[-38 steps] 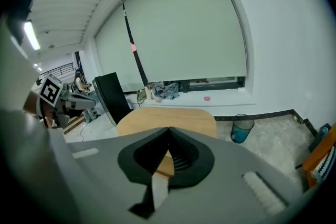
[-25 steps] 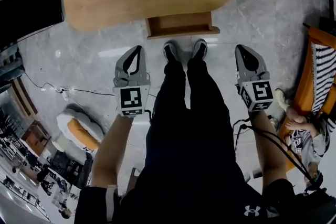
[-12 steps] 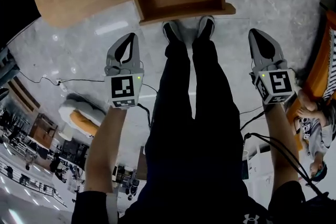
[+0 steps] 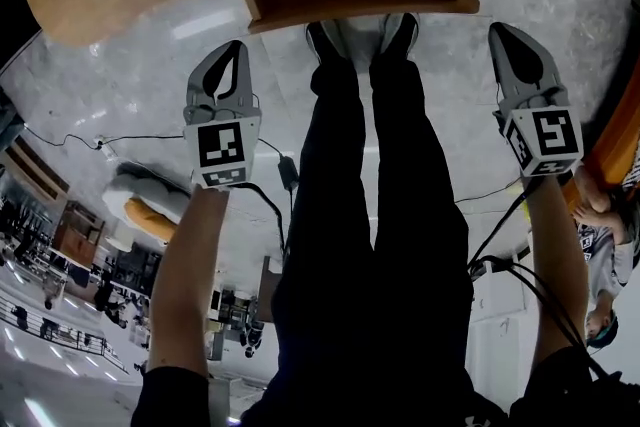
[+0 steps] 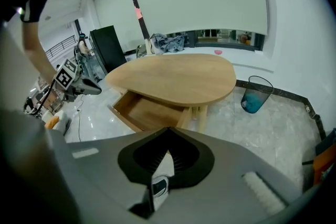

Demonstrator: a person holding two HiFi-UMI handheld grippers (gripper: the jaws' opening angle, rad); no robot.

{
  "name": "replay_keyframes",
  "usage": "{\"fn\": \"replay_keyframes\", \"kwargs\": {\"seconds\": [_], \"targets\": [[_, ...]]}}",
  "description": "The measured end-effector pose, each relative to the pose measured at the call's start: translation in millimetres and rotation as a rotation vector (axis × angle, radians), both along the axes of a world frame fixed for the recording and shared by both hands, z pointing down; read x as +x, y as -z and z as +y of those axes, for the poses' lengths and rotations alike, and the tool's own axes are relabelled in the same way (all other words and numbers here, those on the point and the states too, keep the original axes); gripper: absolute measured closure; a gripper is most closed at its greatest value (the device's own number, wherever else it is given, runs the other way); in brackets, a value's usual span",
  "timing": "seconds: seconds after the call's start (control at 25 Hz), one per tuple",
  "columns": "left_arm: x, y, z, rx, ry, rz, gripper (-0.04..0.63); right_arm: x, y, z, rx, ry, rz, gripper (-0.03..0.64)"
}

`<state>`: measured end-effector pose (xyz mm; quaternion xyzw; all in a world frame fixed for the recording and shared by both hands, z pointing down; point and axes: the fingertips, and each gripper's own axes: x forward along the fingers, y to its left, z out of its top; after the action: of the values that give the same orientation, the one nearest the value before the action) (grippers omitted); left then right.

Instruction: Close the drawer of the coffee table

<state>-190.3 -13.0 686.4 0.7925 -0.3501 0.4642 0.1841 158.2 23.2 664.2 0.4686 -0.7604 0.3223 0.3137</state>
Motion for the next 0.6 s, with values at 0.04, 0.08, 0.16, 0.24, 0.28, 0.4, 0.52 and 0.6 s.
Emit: {"fn": "replay_keyframes", "kwargs": {"seconds": [0.04, 0.08, 0.16, 0.24, 0.28, 0.4, 0.52, 0.6], "targets": [[-3, -8, 1, -0.002, 0.002, -0.002, 0.592, -1, -8, 2, -0.008, 0.007, 0.002, 0.614], [-6, -15, 3, -0.006, 0.004, -0.003, 0.589, -1, -15, 5, -0.015, 0.009, 0.006, 0.614], [-8, -29, 8, -0.015, 0.007, -0.004, 0.569, 4, -27, 10, -0.022, -0.003, 0.021, 0.614], [-11, -40, 12, -0.02, 0.014, -0.012, 0.558, 12, -38, 15, -0.017, -0.022, 0.043, 0.614], [-14, -46, 14, -0.022, 0.02, -0.016, 0.549, 15, -43, 16, -0.012, -0.03, 0.052, 0.614], [-19, -63, 19, -0.045, 0.025, -0.016, 0.492, 21, -60, 20, -0.011, -0.031, 0.079, 0.612], [-20, -80, 28, -0.081, -0.001, -0.016, 0.425, 22, -80, 27, -0.043, -0.008, 0.093, 0.472], [-21, -91, 31, -0.098, -0.008, -0.019, 0.41, 21, -96, 34, -0.077, 0.018, 0.105, 0.416]]}}
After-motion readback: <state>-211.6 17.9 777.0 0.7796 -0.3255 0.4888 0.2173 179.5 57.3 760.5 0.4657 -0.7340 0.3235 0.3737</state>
